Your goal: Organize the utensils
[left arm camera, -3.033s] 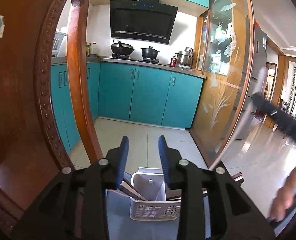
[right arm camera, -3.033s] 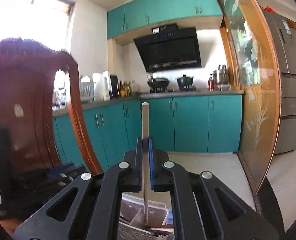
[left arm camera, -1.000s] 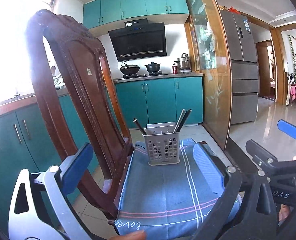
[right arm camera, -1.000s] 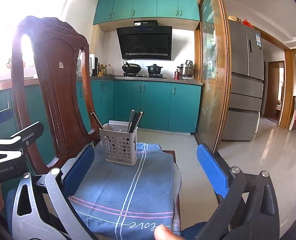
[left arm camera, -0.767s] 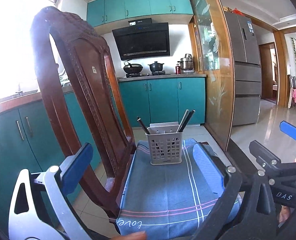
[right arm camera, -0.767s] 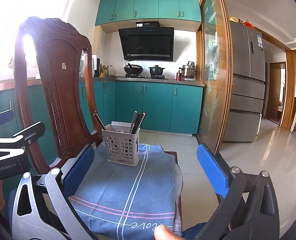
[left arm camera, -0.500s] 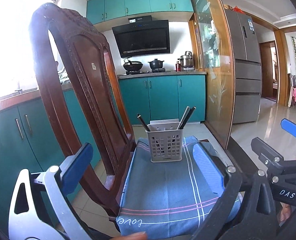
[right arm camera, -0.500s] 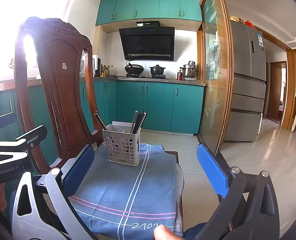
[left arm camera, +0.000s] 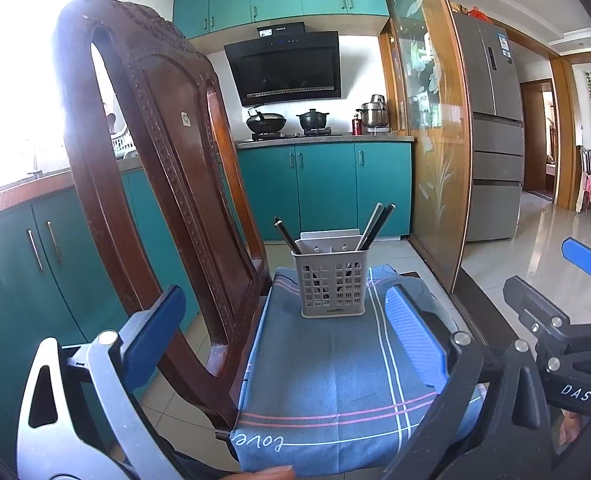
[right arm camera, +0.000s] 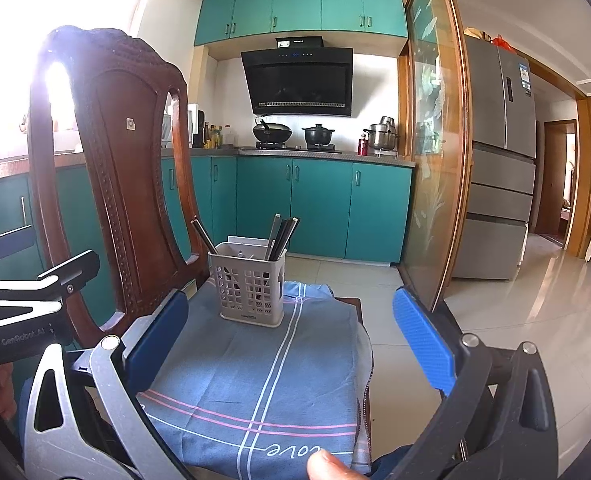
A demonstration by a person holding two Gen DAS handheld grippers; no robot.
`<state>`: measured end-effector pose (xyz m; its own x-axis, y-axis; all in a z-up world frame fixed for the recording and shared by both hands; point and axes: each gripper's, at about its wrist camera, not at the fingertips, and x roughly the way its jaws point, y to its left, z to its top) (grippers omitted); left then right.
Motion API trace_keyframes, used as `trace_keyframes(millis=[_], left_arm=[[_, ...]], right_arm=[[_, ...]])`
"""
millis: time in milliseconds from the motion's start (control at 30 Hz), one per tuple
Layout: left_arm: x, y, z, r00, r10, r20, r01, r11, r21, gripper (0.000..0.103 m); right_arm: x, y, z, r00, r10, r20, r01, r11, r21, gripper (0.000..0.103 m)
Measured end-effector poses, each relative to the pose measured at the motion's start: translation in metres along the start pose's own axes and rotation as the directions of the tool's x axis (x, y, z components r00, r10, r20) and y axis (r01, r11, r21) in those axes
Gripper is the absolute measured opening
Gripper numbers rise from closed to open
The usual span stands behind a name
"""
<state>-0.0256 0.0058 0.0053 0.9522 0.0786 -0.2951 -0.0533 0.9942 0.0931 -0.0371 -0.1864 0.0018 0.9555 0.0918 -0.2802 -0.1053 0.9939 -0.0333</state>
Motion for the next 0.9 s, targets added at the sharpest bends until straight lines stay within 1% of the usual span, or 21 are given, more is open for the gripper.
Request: trace_keyframes(millis=[667, 900], left_arm=[[0.010, -0.002, -0.007, 1.000, -0.006, -0.021, 0.006, 1.000, -0.011, 0.100], [0.015, -0.004, -0.011, 1.000, -0.018, -0.025, 0.017, 1.000, -0.015, 0.100]], right_arm=[[0.005, 0.004, -0.003, 1.000, 0.009, -0.005, -0.009, 1.000, -0.014, 0.100], [0.013, 0.004, -0.005, 1.000, 0.009, -0.023, -0.009, 1.000, -0.019, 0.100]])
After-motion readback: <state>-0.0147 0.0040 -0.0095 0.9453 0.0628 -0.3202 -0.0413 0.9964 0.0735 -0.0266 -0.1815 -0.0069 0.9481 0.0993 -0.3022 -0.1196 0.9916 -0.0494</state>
